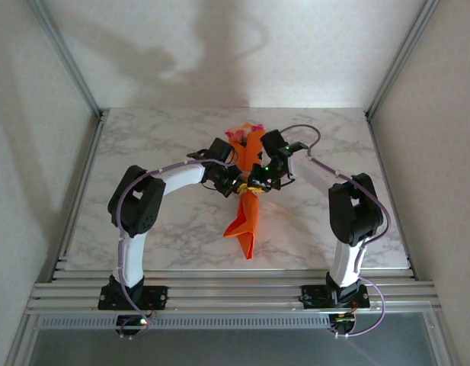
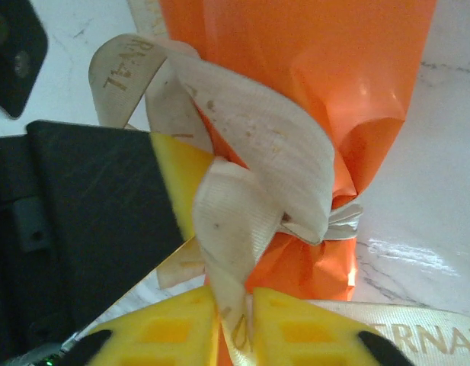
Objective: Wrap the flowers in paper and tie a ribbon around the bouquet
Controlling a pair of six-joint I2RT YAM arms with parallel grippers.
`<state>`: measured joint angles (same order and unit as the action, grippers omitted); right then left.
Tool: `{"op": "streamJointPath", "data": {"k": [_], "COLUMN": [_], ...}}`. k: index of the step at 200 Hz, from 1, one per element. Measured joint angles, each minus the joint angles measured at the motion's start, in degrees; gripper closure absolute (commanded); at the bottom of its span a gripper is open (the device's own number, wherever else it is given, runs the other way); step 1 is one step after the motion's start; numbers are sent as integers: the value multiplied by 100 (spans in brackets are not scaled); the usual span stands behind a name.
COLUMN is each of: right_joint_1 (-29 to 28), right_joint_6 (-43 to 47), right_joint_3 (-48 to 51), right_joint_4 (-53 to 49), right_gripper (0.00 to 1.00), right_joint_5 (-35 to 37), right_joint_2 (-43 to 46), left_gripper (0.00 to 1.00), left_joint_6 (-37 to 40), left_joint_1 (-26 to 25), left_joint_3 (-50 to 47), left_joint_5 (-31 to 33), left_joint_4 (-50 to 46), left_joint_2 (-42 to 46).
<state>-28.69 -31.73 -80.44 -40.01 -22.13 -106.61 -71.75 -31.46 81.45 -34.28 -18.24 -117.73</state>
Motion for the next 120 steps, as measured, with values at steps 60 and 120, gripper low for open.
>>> {"op": "streamJointPath", "data": {"k": [60, 120], "right_joint_1": [380, 319], "right_joint_6": [570, 1683], "right_joint_3": [-540, -1814], "right_joint_4": [-485, -640], "right_gripper": [68, 69], "right_joint_5": [219, 525], "right_joint_2": [46, -896], "left_gripper": [100, 100], "left_joint_6": [0, -2], "left_joint_1": [-2, -11], "left_joint_3": [55, 55], "left_joint_5": [0, 2], "left_joint_4": [-7, -4], "left_joint_2": [-11, -11]}}
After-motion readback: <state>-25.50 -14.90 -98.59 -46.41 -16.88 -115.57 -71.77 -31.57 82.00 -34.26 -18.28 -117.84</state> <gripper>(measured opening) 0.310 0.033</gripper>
